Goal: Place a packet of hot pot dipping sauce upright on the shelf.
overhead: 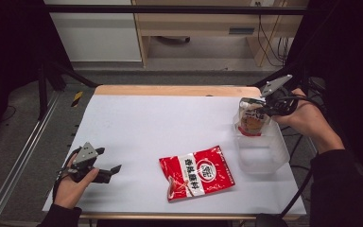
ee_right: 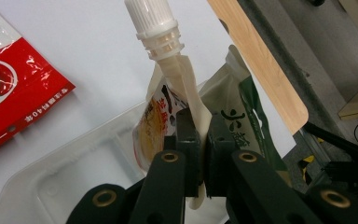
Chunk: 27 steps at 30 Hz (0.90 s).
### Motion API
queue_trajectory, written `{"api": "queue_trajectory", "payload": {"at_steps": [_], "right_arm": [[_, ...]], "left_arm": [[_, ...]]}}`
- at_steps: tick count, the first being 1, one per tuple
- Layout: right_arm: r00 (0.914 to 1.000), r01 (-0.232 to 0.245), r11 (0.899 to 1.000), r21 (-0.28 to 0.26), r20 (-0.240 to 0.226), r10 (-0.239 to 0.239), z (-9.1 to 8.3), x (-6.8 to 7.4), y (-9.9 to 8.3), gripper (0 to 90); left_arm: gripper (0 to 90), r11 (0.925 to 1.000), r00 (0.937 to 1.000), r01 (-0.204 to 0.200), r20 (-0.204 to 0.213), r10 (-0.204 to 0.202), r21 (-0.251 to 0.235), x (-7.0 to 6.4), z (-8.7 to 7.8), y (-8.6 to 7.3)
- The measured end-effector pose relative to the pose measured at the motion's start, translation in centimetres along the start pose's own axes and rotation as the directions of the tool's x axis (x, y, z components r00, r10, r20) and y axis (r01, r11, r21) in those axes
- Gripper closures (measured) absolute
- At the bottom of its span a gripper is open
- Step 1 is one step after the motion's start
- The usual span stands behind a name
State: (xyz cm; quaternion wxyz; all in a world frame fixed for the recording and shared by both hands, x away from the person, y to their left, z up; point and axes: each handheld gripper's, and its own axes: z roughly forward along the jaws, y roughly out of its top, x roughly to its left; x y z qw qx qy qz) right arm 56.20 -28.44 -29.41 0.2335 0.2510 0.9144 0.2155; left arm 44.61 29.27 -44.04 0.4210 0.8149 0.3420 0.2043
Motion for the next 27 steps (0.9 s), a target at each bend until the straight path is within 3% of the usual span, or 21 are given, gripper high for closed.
{"api": "queue_trajectory", "payload": {"at_steps": [12,27], "right_arm": [[0.9996,0.007,1.0,0.031,-0.029,-0.007,1.4,-0.1,-0.2,86.9],[0.9985,-0.035,0.999,0.021,-0.042,0.035,2.9,0.2,-1.2,86.7]], "left_arm": [[6.3,1.0,1.0,0.001,-0.002,-0.001,-0.001,0.1,0.0,0.0],[6.3,1.0,1.0,0.001,0.001,-0.001,0.0,0.0,0.0,0.0]]}}
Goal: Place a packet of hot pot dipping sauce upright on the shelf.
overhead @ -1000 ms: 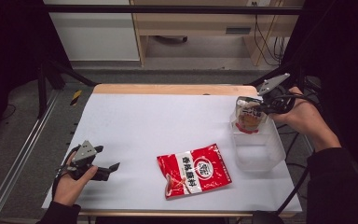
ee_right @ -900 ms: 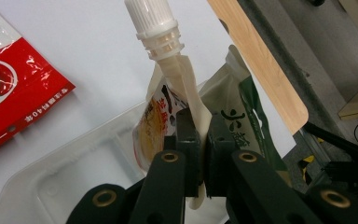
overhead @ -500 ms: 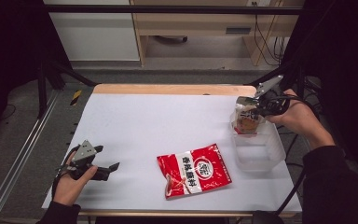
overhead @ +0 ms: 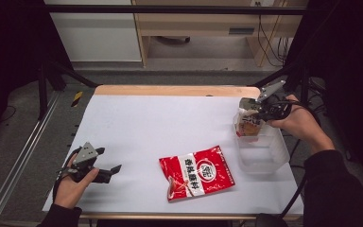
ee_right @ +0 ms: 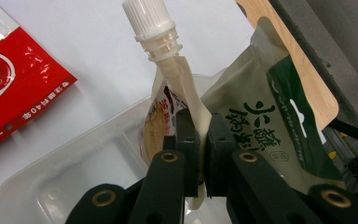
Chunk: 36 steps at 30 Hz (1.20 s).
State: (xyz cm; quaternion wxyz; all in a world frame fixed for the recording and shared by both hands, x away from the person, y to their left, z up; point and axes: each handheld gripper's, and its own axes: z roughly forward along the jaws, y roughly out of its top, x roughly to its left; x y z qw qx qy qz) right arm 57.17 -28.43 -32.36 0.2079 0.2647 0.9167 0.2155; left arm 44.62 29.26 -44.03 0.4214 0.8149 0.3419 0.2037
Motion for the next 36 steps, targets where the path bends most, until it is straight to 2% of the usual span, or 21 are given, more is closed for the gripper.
{"api": "queue_trajectory", "payload": {"at_steps": [7,10,14,22,26,30,33,36], "right_arm": [[0.9998,-0.021,1.0,0.005,-0.006,0.021,0.6,0.3,-0.5,86.3],[0.9996,-0.028,1.0,0.01,-0.007,0.028,0.9,0.8,-0.9,86.1],[0.9989,-0.046,0.999,-0.006,-0.002,0.046,0.8,1.0,-1.3,85.6],[0.9936,-0.111,0.994,-0.015,0.015,0.112,0.8,0.3,-2.1,82.3],[0.9926,-0.121,0.992,-0.023,0.009,0.121,0.8,0.0,-2.4,80.0],[0.9927,-0.121,0.992,-0.023,0.001,0.121,0.9,0.3,-2.3,69.2],[0.9907,-0.132,0.991,-0.036,0.03,0.133,0.6,0.5,-2.1,55.5],[0.9871,-0.143,0.987,-0.069,0.064,0.147,-0.1,0.6,-2.1,47.6]], "left_arm": [[6.3,1.0,1.0,0.001,-0.002,-0.001,0.0,-0.2,0.0,0.0],[6.3,0.9999,0.9999,-0.011,0.0,0.011,0.003,-0.4,0.0,0.0],[6.3,0.9999,0.9999,-0.012,-0.004,0.012,0.007,-0.4,-0.1,-0.1],[6.3,0.9999,0.9999,-0.01,-0.005,0.01,0.008,-0.3,0.1,-0.1],[6.3,0.9999,0.9999,-0.009,-0.005,0.009,0.01,-0.3,0.1,-0.1],[6.3,0.9999,0.9999,-0.01,-0.004,0.01,0.01,-0.3,0.1,-0.1],[6.3,0.9999,1.0,-0.008,-0.003,0.008,0.007,-0.4,0.1,-0.1],[6.3,0.9999,0.9999,-0.01,-0.001,0.01,0.007,-0.4,0.1,-0.1]]}}
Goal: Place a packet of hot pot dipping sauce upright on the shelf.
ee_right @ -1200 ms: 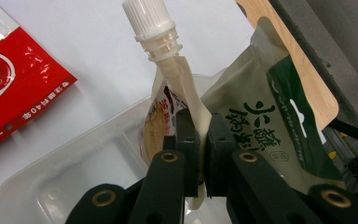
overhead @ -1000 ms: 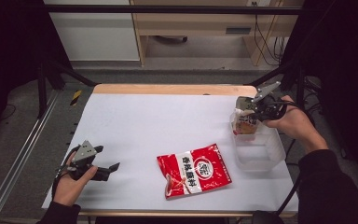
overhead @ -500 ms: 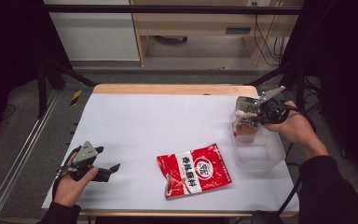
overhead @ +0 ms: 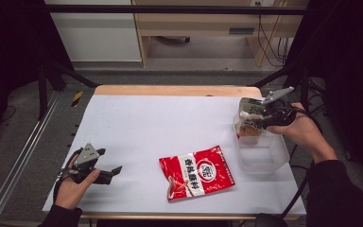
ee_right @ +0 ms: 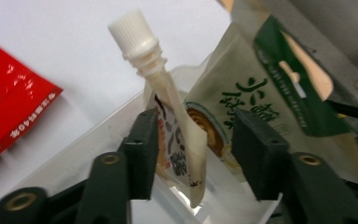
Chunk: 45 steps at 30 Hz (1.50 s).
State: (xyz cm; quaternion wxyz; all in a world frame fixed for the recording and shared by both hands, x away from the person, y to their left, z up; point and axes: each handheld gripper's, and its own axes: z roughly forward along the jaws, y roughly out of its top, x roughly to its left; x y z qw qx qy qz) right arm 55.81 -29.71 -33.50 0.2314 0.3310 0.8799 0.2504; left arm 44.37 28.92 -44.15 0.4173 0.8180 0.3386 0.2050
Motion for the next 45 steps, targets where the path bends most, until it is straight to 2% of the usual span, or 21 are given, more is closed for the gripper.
{"api": "queue_trajectory", "payload": {"at_steps": [3,7,10,11,15,19,21,23,25,27,28,30,34,39,42,45], "right_arm": [[0.9992,-0.013,0.999,-0.031,0.038,0.014,-1.0,0.4,0.1,38.4],[0.9955,-0.034,0.998,-0.061,0.087,0.039,-2.7,1.7,0.4,28.7],[0.994,-0.03,0.992,-0.124,0.101,0.043,-4.3,3.2,0.5,22.8],[0.994,-0.029,0.988,-0.15,0.1,0.044,-4.9,3.9,0.6,21.6],[0.9955,0.005,0.98,-0.199,0.093,0.013,-6.4,5.9,0.4,16.7],[0.9972,0.013,0.969,-0.247,0.075,0.006,-7.1,7.9,-0.1,15.0],[0.9968,0.026,0.967,-0.252,0.08,-0.006,-7.1,8.9,-0.4,14.5],[0.9975,0.026,0.964,-0.264,0.07,-0.008,-7.1,10.0,-0.8,14.1],[0.9996,0.009,0.961,-0.278,0.029,-0.001,-6.7,11.0,-1.3,14.4],[0.9999,0.003,0.97,-0.243,0.012,0.0,-6.3,12.1,-1.6,14.5],[0.9997,0.015,0.971,-0.24,0.021,-0.01,-6.0,12.8,-1.9,15.5],[0.9999,0.007,0.973,-0.232,0.011,-0.004,-5.6,13.7,-2.1,14.9],[0.9977,-0.06,0.975,-0.215,-0.043,0.052,-4.4,15.4,-2.4,14.4],[0.9978,-0.058,0.976,-0.211,-0.042,0.05,-2.4,17.5,-3.0,15.1],[0.9957,-0.08,0.972,-0.219,-0.063,0.067,-1.5,18.3,-3.4,14.3],[0.9932,-0.107,0.967,-0.233,-0.07,0.093,-0.8,18.8,-4.1,14.5]], "left_arm": [[6.3,1.0,1.0,-0.003,0.003,0.003,0.001,-0.2,0.1,0.0],[6.3,0.9999,0.9998,-0.015,0.01,0.015,0.007,-0.7,0.4,0.1],[6.3,0.9995,0.9993,-0.031,0.019,0.03,0.005,-1.2,0.4,0.3],[6.3,0.9994,0.9991,-0.035,0.023,0.035,0.005,-1.3,0.5,0.4],[6.2,0.9992,0.9987,-0.038,0.036,0.038,0.014,-1.6,0.8,0.5],[6.2,0.9991,0.9975,-0.041,0.057,0.041,0.001,-2.1,1.0,0.8],[6.2,0.999,0.9967,-0.045,0.068,0.046,-0.003,-2.4,1.3,1.0],[6.3,0.9989,0.9956,-0.046,0.082,0.047,-0.006,-2.6,1.6,1.2],[6.3,0.9985,0.9946,-0.055,0.088,0.055,0.004,-3.0,1.8,1.4],[6.3,0.9975,0.994,-0.069,0.085,0.068,0.011,-3.5,1.9,1.5],[6.2,0.9973,0.9937,-0.073,0.086,0.071,0.011,-3.7,1.9,1.6],[6.2,0.9973,0.9938,-0.073,0.085,0.072,0.007,-3.8,1.8,1.6],[6.2,0.998,0.9945,-0.063,0.084,0.063,-0.003,-4.0,1.8,1.7],[6.3,0.9977,0.9942,-0.068,0.083,0.068,-0.01,-4.4,2.0,2.0],[6.3,0.9968,0.9932,-0.077,0.086,0.078,-0.023,-4.6,2.4,2.4],[6.5,0.9963,0.9916,-0.083,0.098,0.084,-0.023,-4.7,3.4,2.9]]}}
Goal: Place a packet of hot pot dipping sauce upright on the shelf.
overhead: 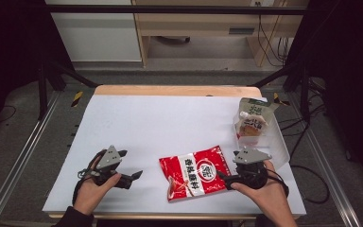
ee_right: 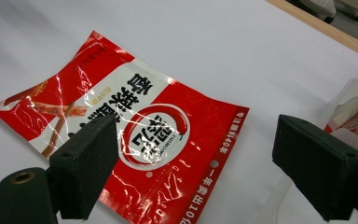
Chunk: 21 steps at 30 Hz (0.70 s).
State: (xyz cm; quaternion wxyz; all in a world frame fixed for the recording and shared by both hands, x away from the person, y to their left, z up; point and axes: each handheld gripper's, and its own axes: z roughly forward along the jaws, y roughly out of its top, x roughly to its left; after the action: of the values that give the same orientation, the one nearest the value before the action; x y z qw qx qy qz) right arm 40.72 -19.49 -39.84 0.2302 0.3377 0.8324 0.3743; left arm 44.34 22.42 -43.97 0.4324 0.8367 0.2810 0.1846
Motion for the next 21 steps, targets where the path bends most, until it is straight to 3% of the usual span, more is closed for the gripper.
{"api": "queue_trajectory", "payload": {"at_steps": [4,7,9,12,15,18,21], "right_arm": [[0.9992,-0.035,0.999,-0.003,-0.019,0.035,0.6,0.5,-1.2,16.6],[0.9994,-0.034,0.999,0.022,0.003,0.034,1.0,1.0,-2.1,18.6],[0.9982,-0.06,0.998,0.002,0.001,0.06,1.0,1.3,-2.6,20.2],[0.9979,-0.061,0.998,0.023,0.024,0.06,1.4,1.6,-3.2,20.4],[0.9961,-0.086,0.995,0.051,0.022,0.085,1.7,1.7,-4.0,19.5],[0.9945,-0.104,0.994,0.045,0.019,0.103,1.7,1.4,-4.0,18.8],[0.9941,-0.109,0.989,0.099,0.002,0.109,2.4,1.3,-4.0,15.7]], "left_arm": [[6.9,0.999,0.9988,-0.043,0.023,0.042,0.011,-0.4,1.9,1.2],[7.2,0.9974,0.9965,-0.071,0.045,0.071,0.011,-0.9,3.2,2.2],[7.4,0.996,0.9947,-0.088,0.054,0.088,0.011,-1.4,3.8,2.5],[7.4,0.994,0.9926,-0.108,0.058,0.107,0.02,-2.0,4.0,2.4],[7.3,0.9945,0.9932,-0.104,0.056,0.102,0.017,-2.2,3.6,2.0],[7.2,0.9963,0.9954,-0.084,0.046,0.084,0.013,-2.1,3.2,1.5],[7.3,0.9973,0.9966,-0.073,0.037,0.073,0.003,-1.9,2.9,1.4]]}}
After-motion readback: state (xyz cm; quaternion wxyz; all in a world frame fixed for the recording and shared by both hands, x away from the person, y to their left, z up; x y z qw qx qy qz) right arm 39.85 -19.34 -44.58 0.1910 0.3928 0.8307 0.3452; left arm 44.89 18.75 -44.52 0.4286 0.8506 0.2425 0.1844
